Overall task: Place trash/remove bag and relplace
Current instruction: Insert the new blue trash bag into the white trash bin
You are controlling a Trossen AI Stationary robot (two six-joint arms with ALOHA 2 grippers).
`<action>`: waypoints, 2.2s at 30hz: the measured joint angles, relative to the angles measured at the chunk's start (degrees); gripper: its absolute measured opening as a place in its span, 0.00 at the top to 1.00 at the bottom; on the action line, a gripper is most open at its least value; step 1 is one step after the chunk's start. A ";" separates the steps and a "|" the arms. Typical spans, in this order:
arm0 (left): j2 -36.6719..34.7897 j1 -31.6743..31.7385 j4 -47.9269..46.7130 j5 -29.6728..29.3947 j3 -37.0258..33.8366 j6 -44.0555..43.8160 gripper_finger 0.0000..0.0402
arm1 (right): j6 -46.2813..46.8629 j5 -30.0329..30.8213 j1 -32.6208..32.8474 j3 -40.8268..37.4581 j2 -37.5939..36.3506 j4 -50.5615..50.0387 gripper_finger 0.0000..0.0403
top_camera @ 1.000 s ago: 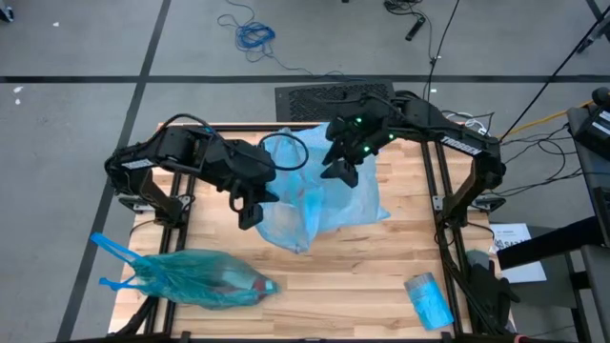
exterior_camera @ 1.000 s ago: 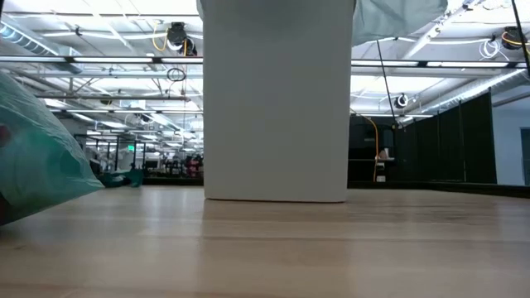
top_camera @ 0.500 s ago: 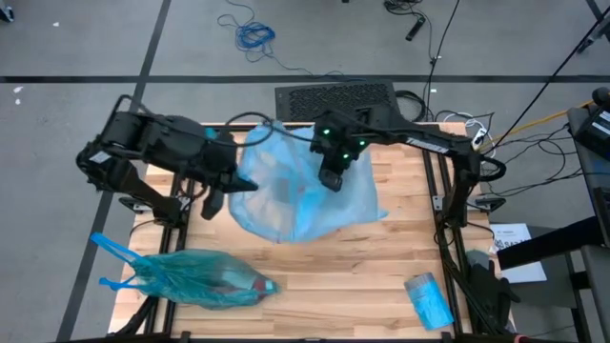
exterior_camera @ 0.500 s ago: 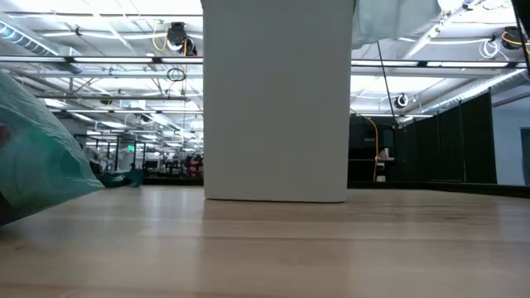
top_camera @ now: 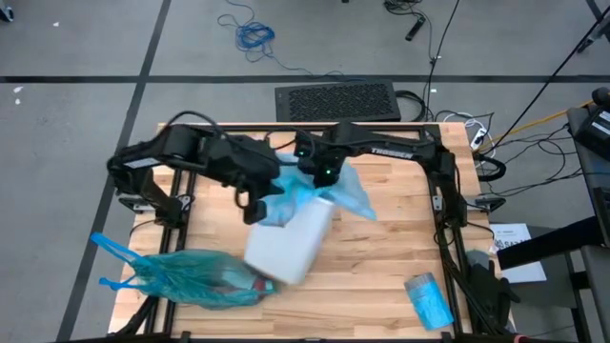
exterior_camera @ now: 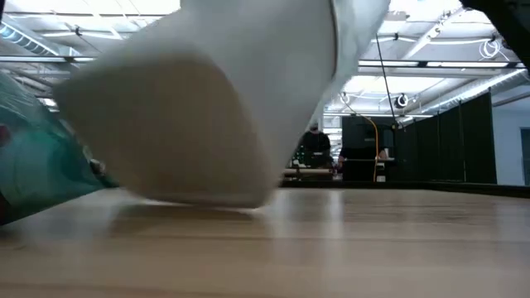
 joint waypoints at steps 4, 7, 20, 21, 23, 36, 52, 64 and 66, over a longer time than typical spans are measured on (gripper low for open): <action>1.76 0.10 -0.49 -1.27 -0.02 0.29 1.00 | -0.51 5.01 1.46 0.28 -0.76 0.06 1.00; 1.62 -0.12 -0.39 -2.46 -0.02 0.23 1.00 | -0.23 -0.10 2.61 0.26 -2.23 4.64 1.00; -2.37 -0.01 -1.25 -2.41 0.00 -1.34 1.00 | 0.92 0.31 3.10 0.35 -5.24 11.49 1.00; -2.37 -0.02 -1.79 -2.36 0.00 -1.73 1.00 | 0.54 -0.85 2.30 0.35 -5.70 11.42 1.00; -2.37 -0.30 -3.22 -2.36 0.00 -1.86 1.00 | 0.09 -4.36 0.39 0.35 -6.69 10.21 0.98; -11.11 -2.22 -5.23 -19.00 0.02 -4.83 1.00 | 1.89 -19.13 -11.28 -2.93 -15.53 5.99 0.48; -18.37 -2.24 -3.92 -33.95 0.09 -10.80 1.00 | 37.65 -32.38 -3.76 -61.49 -34.06 79.10 0.48; -18.79 -2.22 -2.59 -39.45 0.09 -13.66 1.00 | 41.82 -34.15 0.44 -68.15 -32.60 89.73 0.48; -18.35 -2.22 -2.72 -39.45 0.09 -13.83 1.00 | 39.72 -34.13 0.44 -68.15 -31.28 88.02 0.48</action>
